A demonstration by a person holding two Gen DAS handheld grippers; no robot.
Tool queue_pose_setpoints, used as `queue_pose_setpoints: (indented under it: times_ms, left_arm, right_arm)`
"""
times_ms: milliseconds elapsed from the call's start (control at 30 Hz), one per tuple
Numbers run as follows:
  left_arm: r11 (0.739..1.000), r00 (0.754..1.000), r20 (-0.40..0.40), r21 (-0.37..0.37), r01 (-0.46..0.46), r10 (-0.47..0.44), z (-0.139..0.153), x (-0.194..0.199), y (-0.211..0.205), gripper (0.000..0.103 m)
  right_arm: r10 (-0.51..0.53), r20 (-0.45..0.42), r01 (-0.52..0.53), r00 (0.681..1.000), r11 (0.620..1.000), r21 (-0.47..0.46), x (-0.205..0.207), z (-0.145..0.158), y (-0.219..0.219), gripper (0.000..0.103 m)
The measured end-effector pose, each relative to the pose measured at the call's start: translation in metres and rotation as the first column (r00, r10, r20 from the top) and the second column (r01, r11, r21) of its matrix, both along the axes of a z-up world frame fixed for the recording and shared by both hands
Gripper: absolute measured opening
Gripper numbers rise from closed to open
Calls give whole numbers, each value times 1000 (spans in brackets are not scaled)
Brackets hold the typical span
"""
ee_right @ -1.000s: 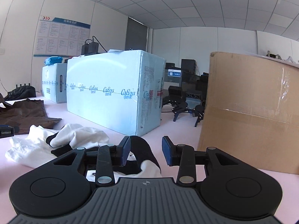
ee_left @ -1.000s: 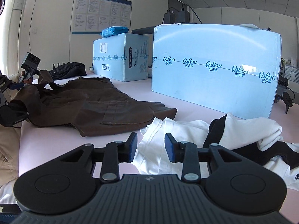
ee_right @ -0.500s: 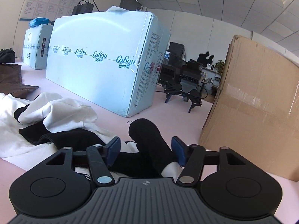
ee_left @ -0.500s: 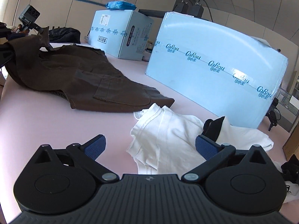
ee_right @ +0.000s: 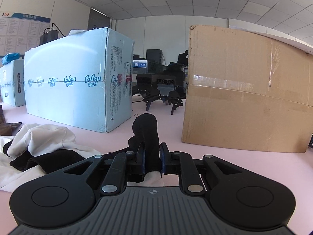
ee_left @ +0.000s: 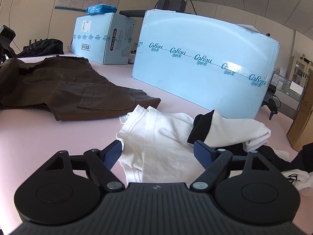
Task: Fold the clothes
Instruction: 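Grasp the T-shirt hem with the left gripper while the right gripper grasps the black sleeve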
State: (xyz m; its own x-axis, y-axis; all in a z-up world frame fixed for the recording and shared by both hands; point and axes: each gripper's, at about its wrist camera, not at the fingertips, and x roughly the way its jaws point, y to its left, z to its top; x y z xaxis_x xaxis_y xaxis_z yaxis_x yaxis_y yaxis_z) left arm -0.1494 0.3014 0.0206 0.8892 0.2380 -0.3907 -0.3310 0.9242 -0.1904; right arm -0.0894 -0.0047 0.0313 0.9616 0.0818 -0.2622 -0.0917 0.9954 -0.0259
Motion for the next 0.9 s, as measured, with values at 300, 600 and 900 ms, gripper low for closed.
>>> queue_pose_setpoints:
  times_ms: [300, 600, 900]
  left_arm:
    - [994, 1000, -22, -109, -21, 19, -6, 3, 18, 15]
    - [991, 999, -37, -137, -13, 8, -7, 3, 20, 0]
    - [994, 980, -168, -15, -107, 103, -3, 0, 24, 1]
  right_arm:
    - [74, 39, -75, 997, 997, 25, -3, 3, -3, 13]
    - [69, 34, -71, 997, 995, 64, 0, 4, -3, 13]
    - [22, 67, -27, 997, 997, 69, -6, 11, -12, 13]
